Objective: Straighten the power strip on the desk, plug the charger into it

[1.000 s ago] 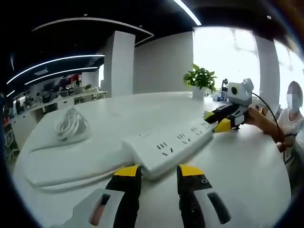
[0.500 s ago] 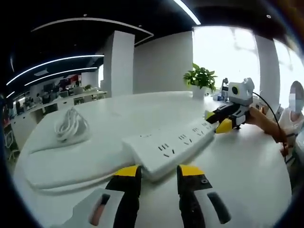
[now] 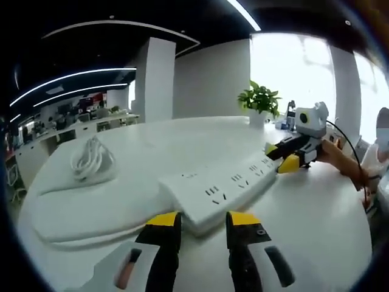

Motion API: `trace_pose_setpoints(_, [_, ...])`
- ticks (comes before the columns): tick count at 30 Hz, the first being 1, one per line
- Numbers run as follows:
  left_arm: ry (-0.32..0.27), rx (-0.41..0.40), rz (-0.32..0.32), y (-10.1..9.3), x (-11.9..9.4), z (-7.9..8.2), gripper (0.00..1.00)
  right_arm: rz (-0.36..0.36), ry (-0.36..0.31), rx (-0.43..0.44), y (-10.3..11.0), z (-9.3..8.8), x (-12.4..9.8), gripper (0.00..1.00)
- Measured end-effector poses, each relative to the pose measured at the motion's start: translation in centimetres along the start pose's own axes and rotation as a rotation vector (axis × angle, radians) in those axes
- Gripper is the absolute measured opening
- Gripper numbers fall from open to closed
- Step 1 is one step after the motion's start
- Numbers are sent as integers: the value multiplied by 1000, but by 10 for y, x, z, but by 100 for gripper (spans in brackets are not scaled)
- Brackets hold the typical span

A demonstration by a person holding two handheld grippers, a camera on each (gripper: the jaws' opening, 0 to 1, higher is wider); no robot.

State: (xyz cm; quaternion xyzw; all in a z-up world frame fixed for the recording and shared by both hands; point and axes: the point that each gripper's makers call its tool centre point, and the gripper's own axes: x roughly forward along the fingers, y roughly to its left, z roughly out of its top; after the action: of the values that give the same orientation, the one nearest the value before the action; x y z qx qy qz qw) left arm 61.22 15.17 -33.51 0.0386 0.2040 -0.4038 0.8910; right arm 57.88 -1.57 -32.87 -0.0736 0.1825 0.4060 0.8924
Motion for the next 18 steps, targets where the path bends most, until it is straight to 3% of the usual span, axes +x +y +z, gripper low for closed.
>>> trace_pose_setpoints(18, [-8, 4, -1, -4, 2, 0, 30, -5, -5, 13, -4, -1, -2, 32])
